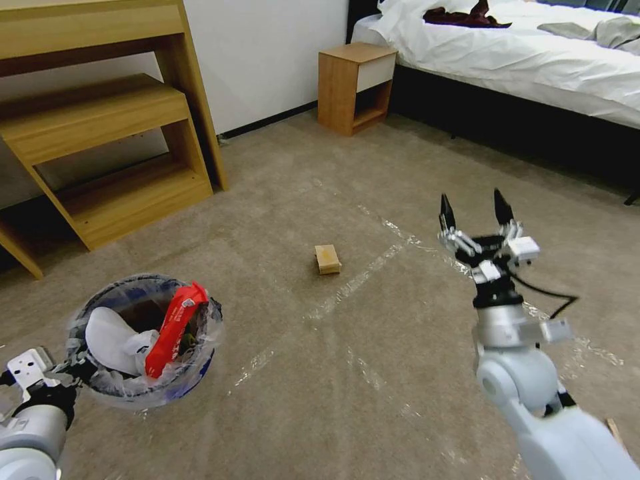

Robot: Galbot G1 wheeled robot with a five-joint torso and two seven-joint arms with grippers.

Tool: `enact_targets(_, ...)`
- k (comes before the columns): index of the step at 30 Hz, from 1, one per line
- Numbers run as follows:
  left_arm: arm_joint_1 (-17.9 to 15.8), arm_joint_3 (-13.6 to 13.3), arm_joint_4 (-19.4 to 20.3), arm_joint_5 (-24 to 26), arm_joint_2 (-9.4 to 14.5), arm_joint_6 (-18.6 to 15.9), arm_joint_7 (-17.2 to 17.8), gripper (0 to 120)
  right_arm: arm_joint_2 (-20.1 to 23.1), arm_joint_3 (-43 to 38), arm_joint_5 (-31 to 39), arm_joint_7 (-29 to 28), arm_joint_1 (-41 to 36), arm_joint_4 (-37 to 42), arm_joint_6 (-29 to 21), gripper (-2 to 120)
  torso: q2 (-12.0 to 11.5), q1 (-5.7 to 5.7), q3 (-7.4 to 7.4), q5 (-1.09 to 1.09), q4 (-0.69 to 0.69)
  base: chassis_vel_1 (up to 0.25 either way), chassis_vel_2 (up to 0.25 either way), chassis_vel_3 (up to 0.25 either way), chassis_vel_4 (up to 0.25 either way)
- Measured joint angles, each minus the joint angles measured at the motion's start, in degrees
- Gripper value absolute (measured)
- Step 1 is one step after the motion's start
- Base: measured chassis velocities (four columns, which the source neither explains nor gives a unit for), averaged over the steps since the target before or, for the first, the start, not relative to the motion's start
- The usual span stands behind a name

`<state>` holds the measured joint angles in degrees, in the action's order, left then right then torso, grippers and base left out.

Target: Pick up the trash bin and place the garbage on the floor into it.

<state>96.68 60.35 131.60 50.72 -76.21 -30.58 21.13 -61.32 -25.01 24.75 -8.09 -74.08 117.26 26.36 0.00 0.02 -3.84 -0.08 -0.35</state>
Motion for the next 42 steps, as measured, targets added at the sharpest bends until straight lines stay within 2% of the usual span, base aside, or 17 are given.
enact_targets(11, 0.0, 0.2, -0.2, -0.1, 0.2, 0.5, -0.2, 1, -4.0, 0.5, -4.7, -0.8, -2.6, -0.9, -1.3, 98, 0.0, 0.0, -0.01, 0.0, 0.0, 0.0, 0.0, 0.0, 0.0)
enact_targets(20, -0.1, 0.7, -0.3, 0.3, 0.4, 0.7, -0.2, 1, -4.2, 1.2, -4.7, -0.8, -2.4, -1.1, -1.6, 98, 0.0, 0.0, 0.0, 0.0, 0.0, -0.043, 0.054, 0.053, -0.045)
enact_targets(34, 0.2, 0.5, -0.3, 0.2, 0.1, 0.8, -0.2, 1, -4.4, 2.3, -4.5, -0.7, -2.3, -1.6, -1.5, 99, 0.0, 0.01, -0.02, 0.0, 0.0, -0.162, 0.155, 0.151, -0.173)
enact_targets(42, 0.3, 0.3, -0.2, -0.1, -0.4, 0.9, -0.2, 1, -3.9, 3.2, -4.5, -0.7, -1.7, -1.9, -1.9, 100, 0.0, 0.01, -0.01, 0.0, 0.0, -0.039, 0.04, 0.045, -0.045)
